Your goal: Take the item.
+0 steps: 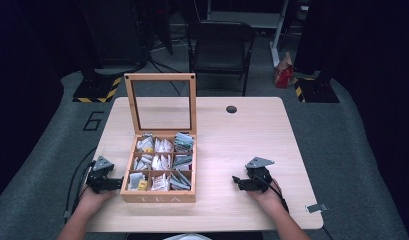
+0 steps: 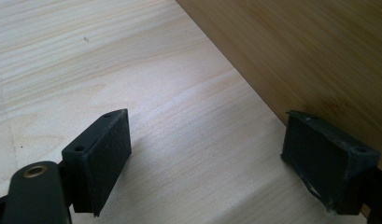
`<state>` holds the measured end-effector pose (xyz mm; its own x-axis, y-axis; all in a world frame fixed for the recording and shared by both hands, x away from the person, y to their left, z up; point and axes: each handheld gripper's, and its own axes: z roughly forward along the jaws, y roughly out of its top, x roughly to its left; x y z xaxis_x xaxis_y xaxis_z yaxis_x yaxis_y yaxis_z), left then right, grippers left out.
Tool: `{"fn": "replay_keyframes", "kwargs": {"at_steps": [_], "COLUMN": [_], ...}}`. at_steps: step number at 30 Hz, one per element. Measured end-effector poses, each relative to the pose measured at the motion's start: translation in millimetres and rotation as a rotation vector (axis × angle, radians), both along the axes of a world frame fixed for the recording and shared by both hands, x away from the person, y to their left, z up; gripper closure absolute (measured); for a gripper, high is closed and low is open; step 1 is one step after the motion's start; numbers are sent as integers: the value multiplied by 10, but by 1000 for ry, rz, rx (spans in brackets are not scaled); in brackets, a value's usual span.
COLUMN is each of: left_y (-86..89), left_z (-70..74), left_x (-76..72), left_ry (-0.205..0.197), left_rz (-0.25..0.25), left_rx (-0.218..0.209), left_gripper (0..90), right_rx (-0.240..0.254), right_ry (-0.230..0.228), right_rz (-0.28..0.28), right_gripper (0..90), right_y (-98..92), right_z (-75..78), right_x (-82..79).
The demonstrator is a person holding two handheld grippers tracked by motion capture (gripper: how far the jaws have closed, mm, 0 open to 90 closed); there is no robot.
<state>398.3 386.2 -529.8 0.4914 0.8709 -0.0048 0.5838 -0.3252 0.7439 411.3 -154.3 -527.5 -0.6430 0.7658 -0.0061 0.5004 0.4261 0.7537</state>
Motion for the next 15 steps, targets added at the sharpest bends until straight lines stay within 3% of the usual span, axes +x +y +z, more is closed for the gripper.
{"fn": "replay_keyframes", "kwargs": {"at_steps": [15], "left_y": [0], "left_z": [0], "left_x": [0], "left_ry": [0], "left_rz": [0], "left_rx": [0], "left_gripper": [152], "right_rx": [3], "right_ry": [2], "right_rz": [-8], "right_gripper": [255], "right_y": [4], "right_z": [0], "right_x": [-2]}}
